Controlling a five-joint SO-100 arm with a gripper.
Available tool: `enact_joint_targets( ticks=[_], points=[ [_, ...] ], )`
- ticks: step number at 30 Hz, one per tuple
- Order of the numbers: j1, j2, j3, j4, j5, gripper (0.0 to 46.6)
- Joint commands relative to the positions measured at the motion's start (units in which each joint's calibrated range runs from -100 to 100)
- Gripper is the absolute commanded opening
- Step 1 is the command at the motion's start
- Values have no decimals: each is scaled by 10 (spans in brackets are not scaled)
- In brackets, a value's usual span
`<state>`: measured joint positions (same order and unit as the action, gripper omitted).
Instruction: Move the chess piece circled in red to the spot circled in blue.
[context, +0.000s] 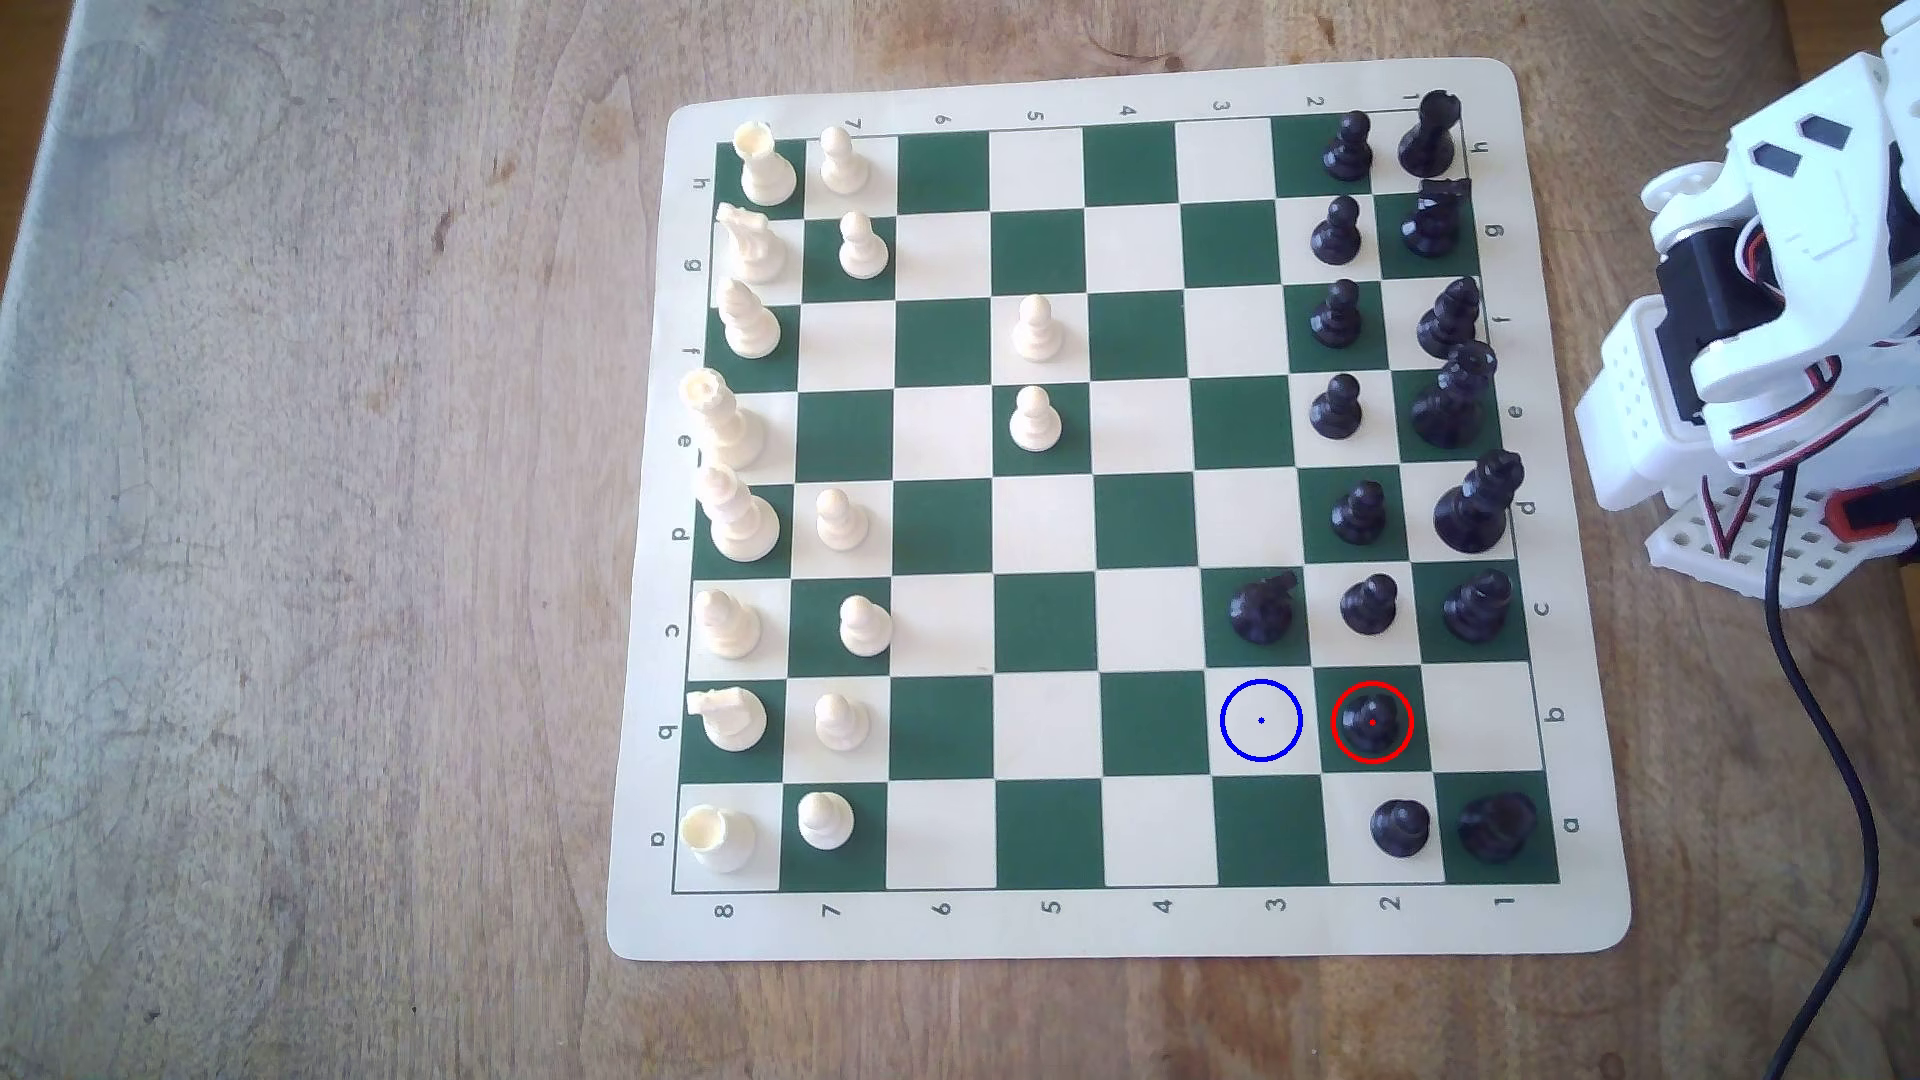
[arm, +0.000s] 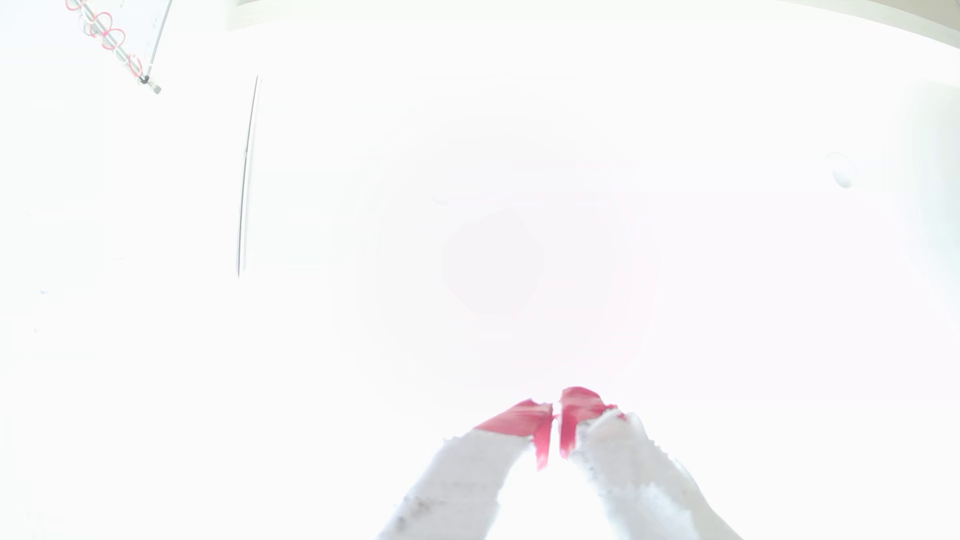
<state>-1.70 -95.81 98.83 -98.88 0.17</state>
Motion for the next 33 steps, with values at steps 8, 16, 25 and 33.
enact_joint_targets(
  ticks=[8, 16, 25, 33],
  points=[
    [-16, 1, -2, 167, -1, 2],
    [-7, 1, -153, 629, -3, 2],
    [19, 2, -229, 936, -3, 27],
    [19, 6, -364, 1295, -12, 148]
  ],
)
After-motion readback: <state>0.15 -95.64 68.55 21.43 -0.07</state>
